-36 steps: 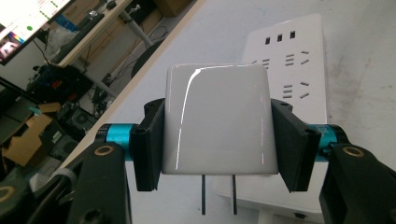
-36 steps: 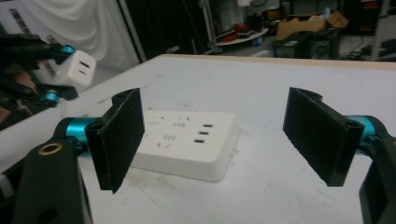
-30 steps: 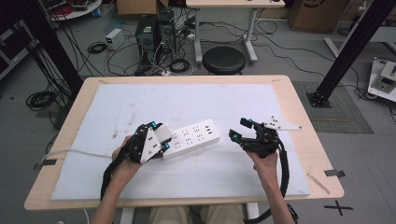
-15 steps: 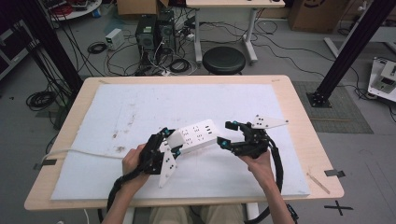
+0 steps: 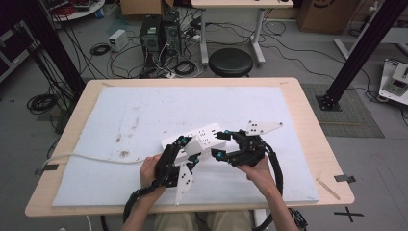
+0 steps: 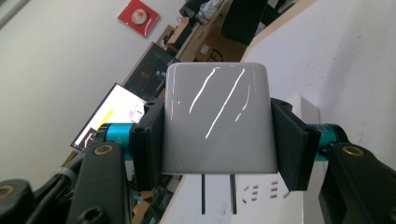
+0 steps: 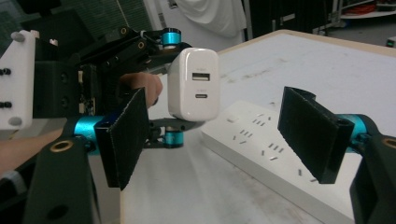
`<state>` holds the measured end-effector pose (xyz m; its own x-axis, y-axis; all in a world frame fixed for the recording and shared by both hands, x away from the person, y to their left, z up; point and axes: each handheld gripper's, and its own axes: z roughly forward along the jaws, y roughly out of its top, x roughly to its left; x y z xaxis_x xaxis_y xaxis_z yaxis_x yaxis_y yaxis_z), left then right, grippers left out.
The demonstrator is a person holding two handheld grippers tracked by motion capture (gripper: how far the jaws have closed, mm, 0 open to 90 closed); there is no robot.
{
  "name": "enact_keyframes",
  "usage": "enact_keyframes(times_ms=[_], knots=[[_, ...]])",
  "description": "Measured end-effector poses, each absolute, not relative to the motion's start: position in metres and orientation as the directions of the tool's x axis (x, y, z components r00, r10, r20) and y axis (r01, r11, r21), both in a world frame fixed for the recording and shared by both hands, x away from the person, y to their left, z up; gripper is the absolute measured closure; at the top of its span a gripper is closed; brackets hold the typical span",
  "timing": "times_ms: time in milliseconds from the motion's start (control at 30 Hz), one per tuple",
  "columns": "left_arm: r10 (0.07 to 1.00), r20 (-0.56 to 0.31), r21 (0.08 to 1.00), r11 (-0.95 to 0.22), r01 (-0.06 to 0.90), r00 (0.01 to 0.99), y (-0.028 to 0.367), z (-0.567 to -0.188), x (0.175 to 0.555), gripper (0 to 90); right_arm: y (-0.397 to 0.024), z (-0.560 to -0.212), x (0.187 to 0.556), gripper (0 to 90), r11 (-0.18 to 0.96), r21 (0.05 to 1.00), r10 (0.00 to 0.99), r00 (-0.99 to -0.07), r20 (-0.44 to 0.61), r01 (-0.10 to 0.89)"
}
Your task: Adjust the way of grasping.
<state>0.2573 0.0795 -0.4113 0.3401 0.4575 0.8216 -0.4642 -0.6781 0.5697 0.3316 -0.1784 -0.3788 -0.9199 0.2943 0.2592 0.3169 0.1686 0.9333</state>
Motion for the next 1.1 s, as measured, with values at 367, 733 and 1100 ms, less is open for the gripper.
enact_keyframes(times_ms=[367, 733, 1100], knots=[[0.463, 0.832, 0.554, -0.664, -0.503, 0.305, 0.063, -0.414, 0.253, 42.5, -0.166, -0.38, 0.334, 25.3, 0.159, 0.927, 0.242, -0.924, 0.296, 0.339], [0.477, 0.832, 0.551, -0.648, -0.526, 0.284, 0.059, -0.421, 0.247, 42.5, -0.161, -0.382, 0.336, 29.9, 0.161, 0.925, 0.209, -0.928, 0.309, 0.345], [0.475, 0.836, 0.542, -0.642, -0.542, 0.273, 0.057, -0.421, 0.245, 42.5, -0.154, -0.385, 0.336, 38.2, 0.183, 0.925, 0.183, -0.936, 0.302, 0.334]])
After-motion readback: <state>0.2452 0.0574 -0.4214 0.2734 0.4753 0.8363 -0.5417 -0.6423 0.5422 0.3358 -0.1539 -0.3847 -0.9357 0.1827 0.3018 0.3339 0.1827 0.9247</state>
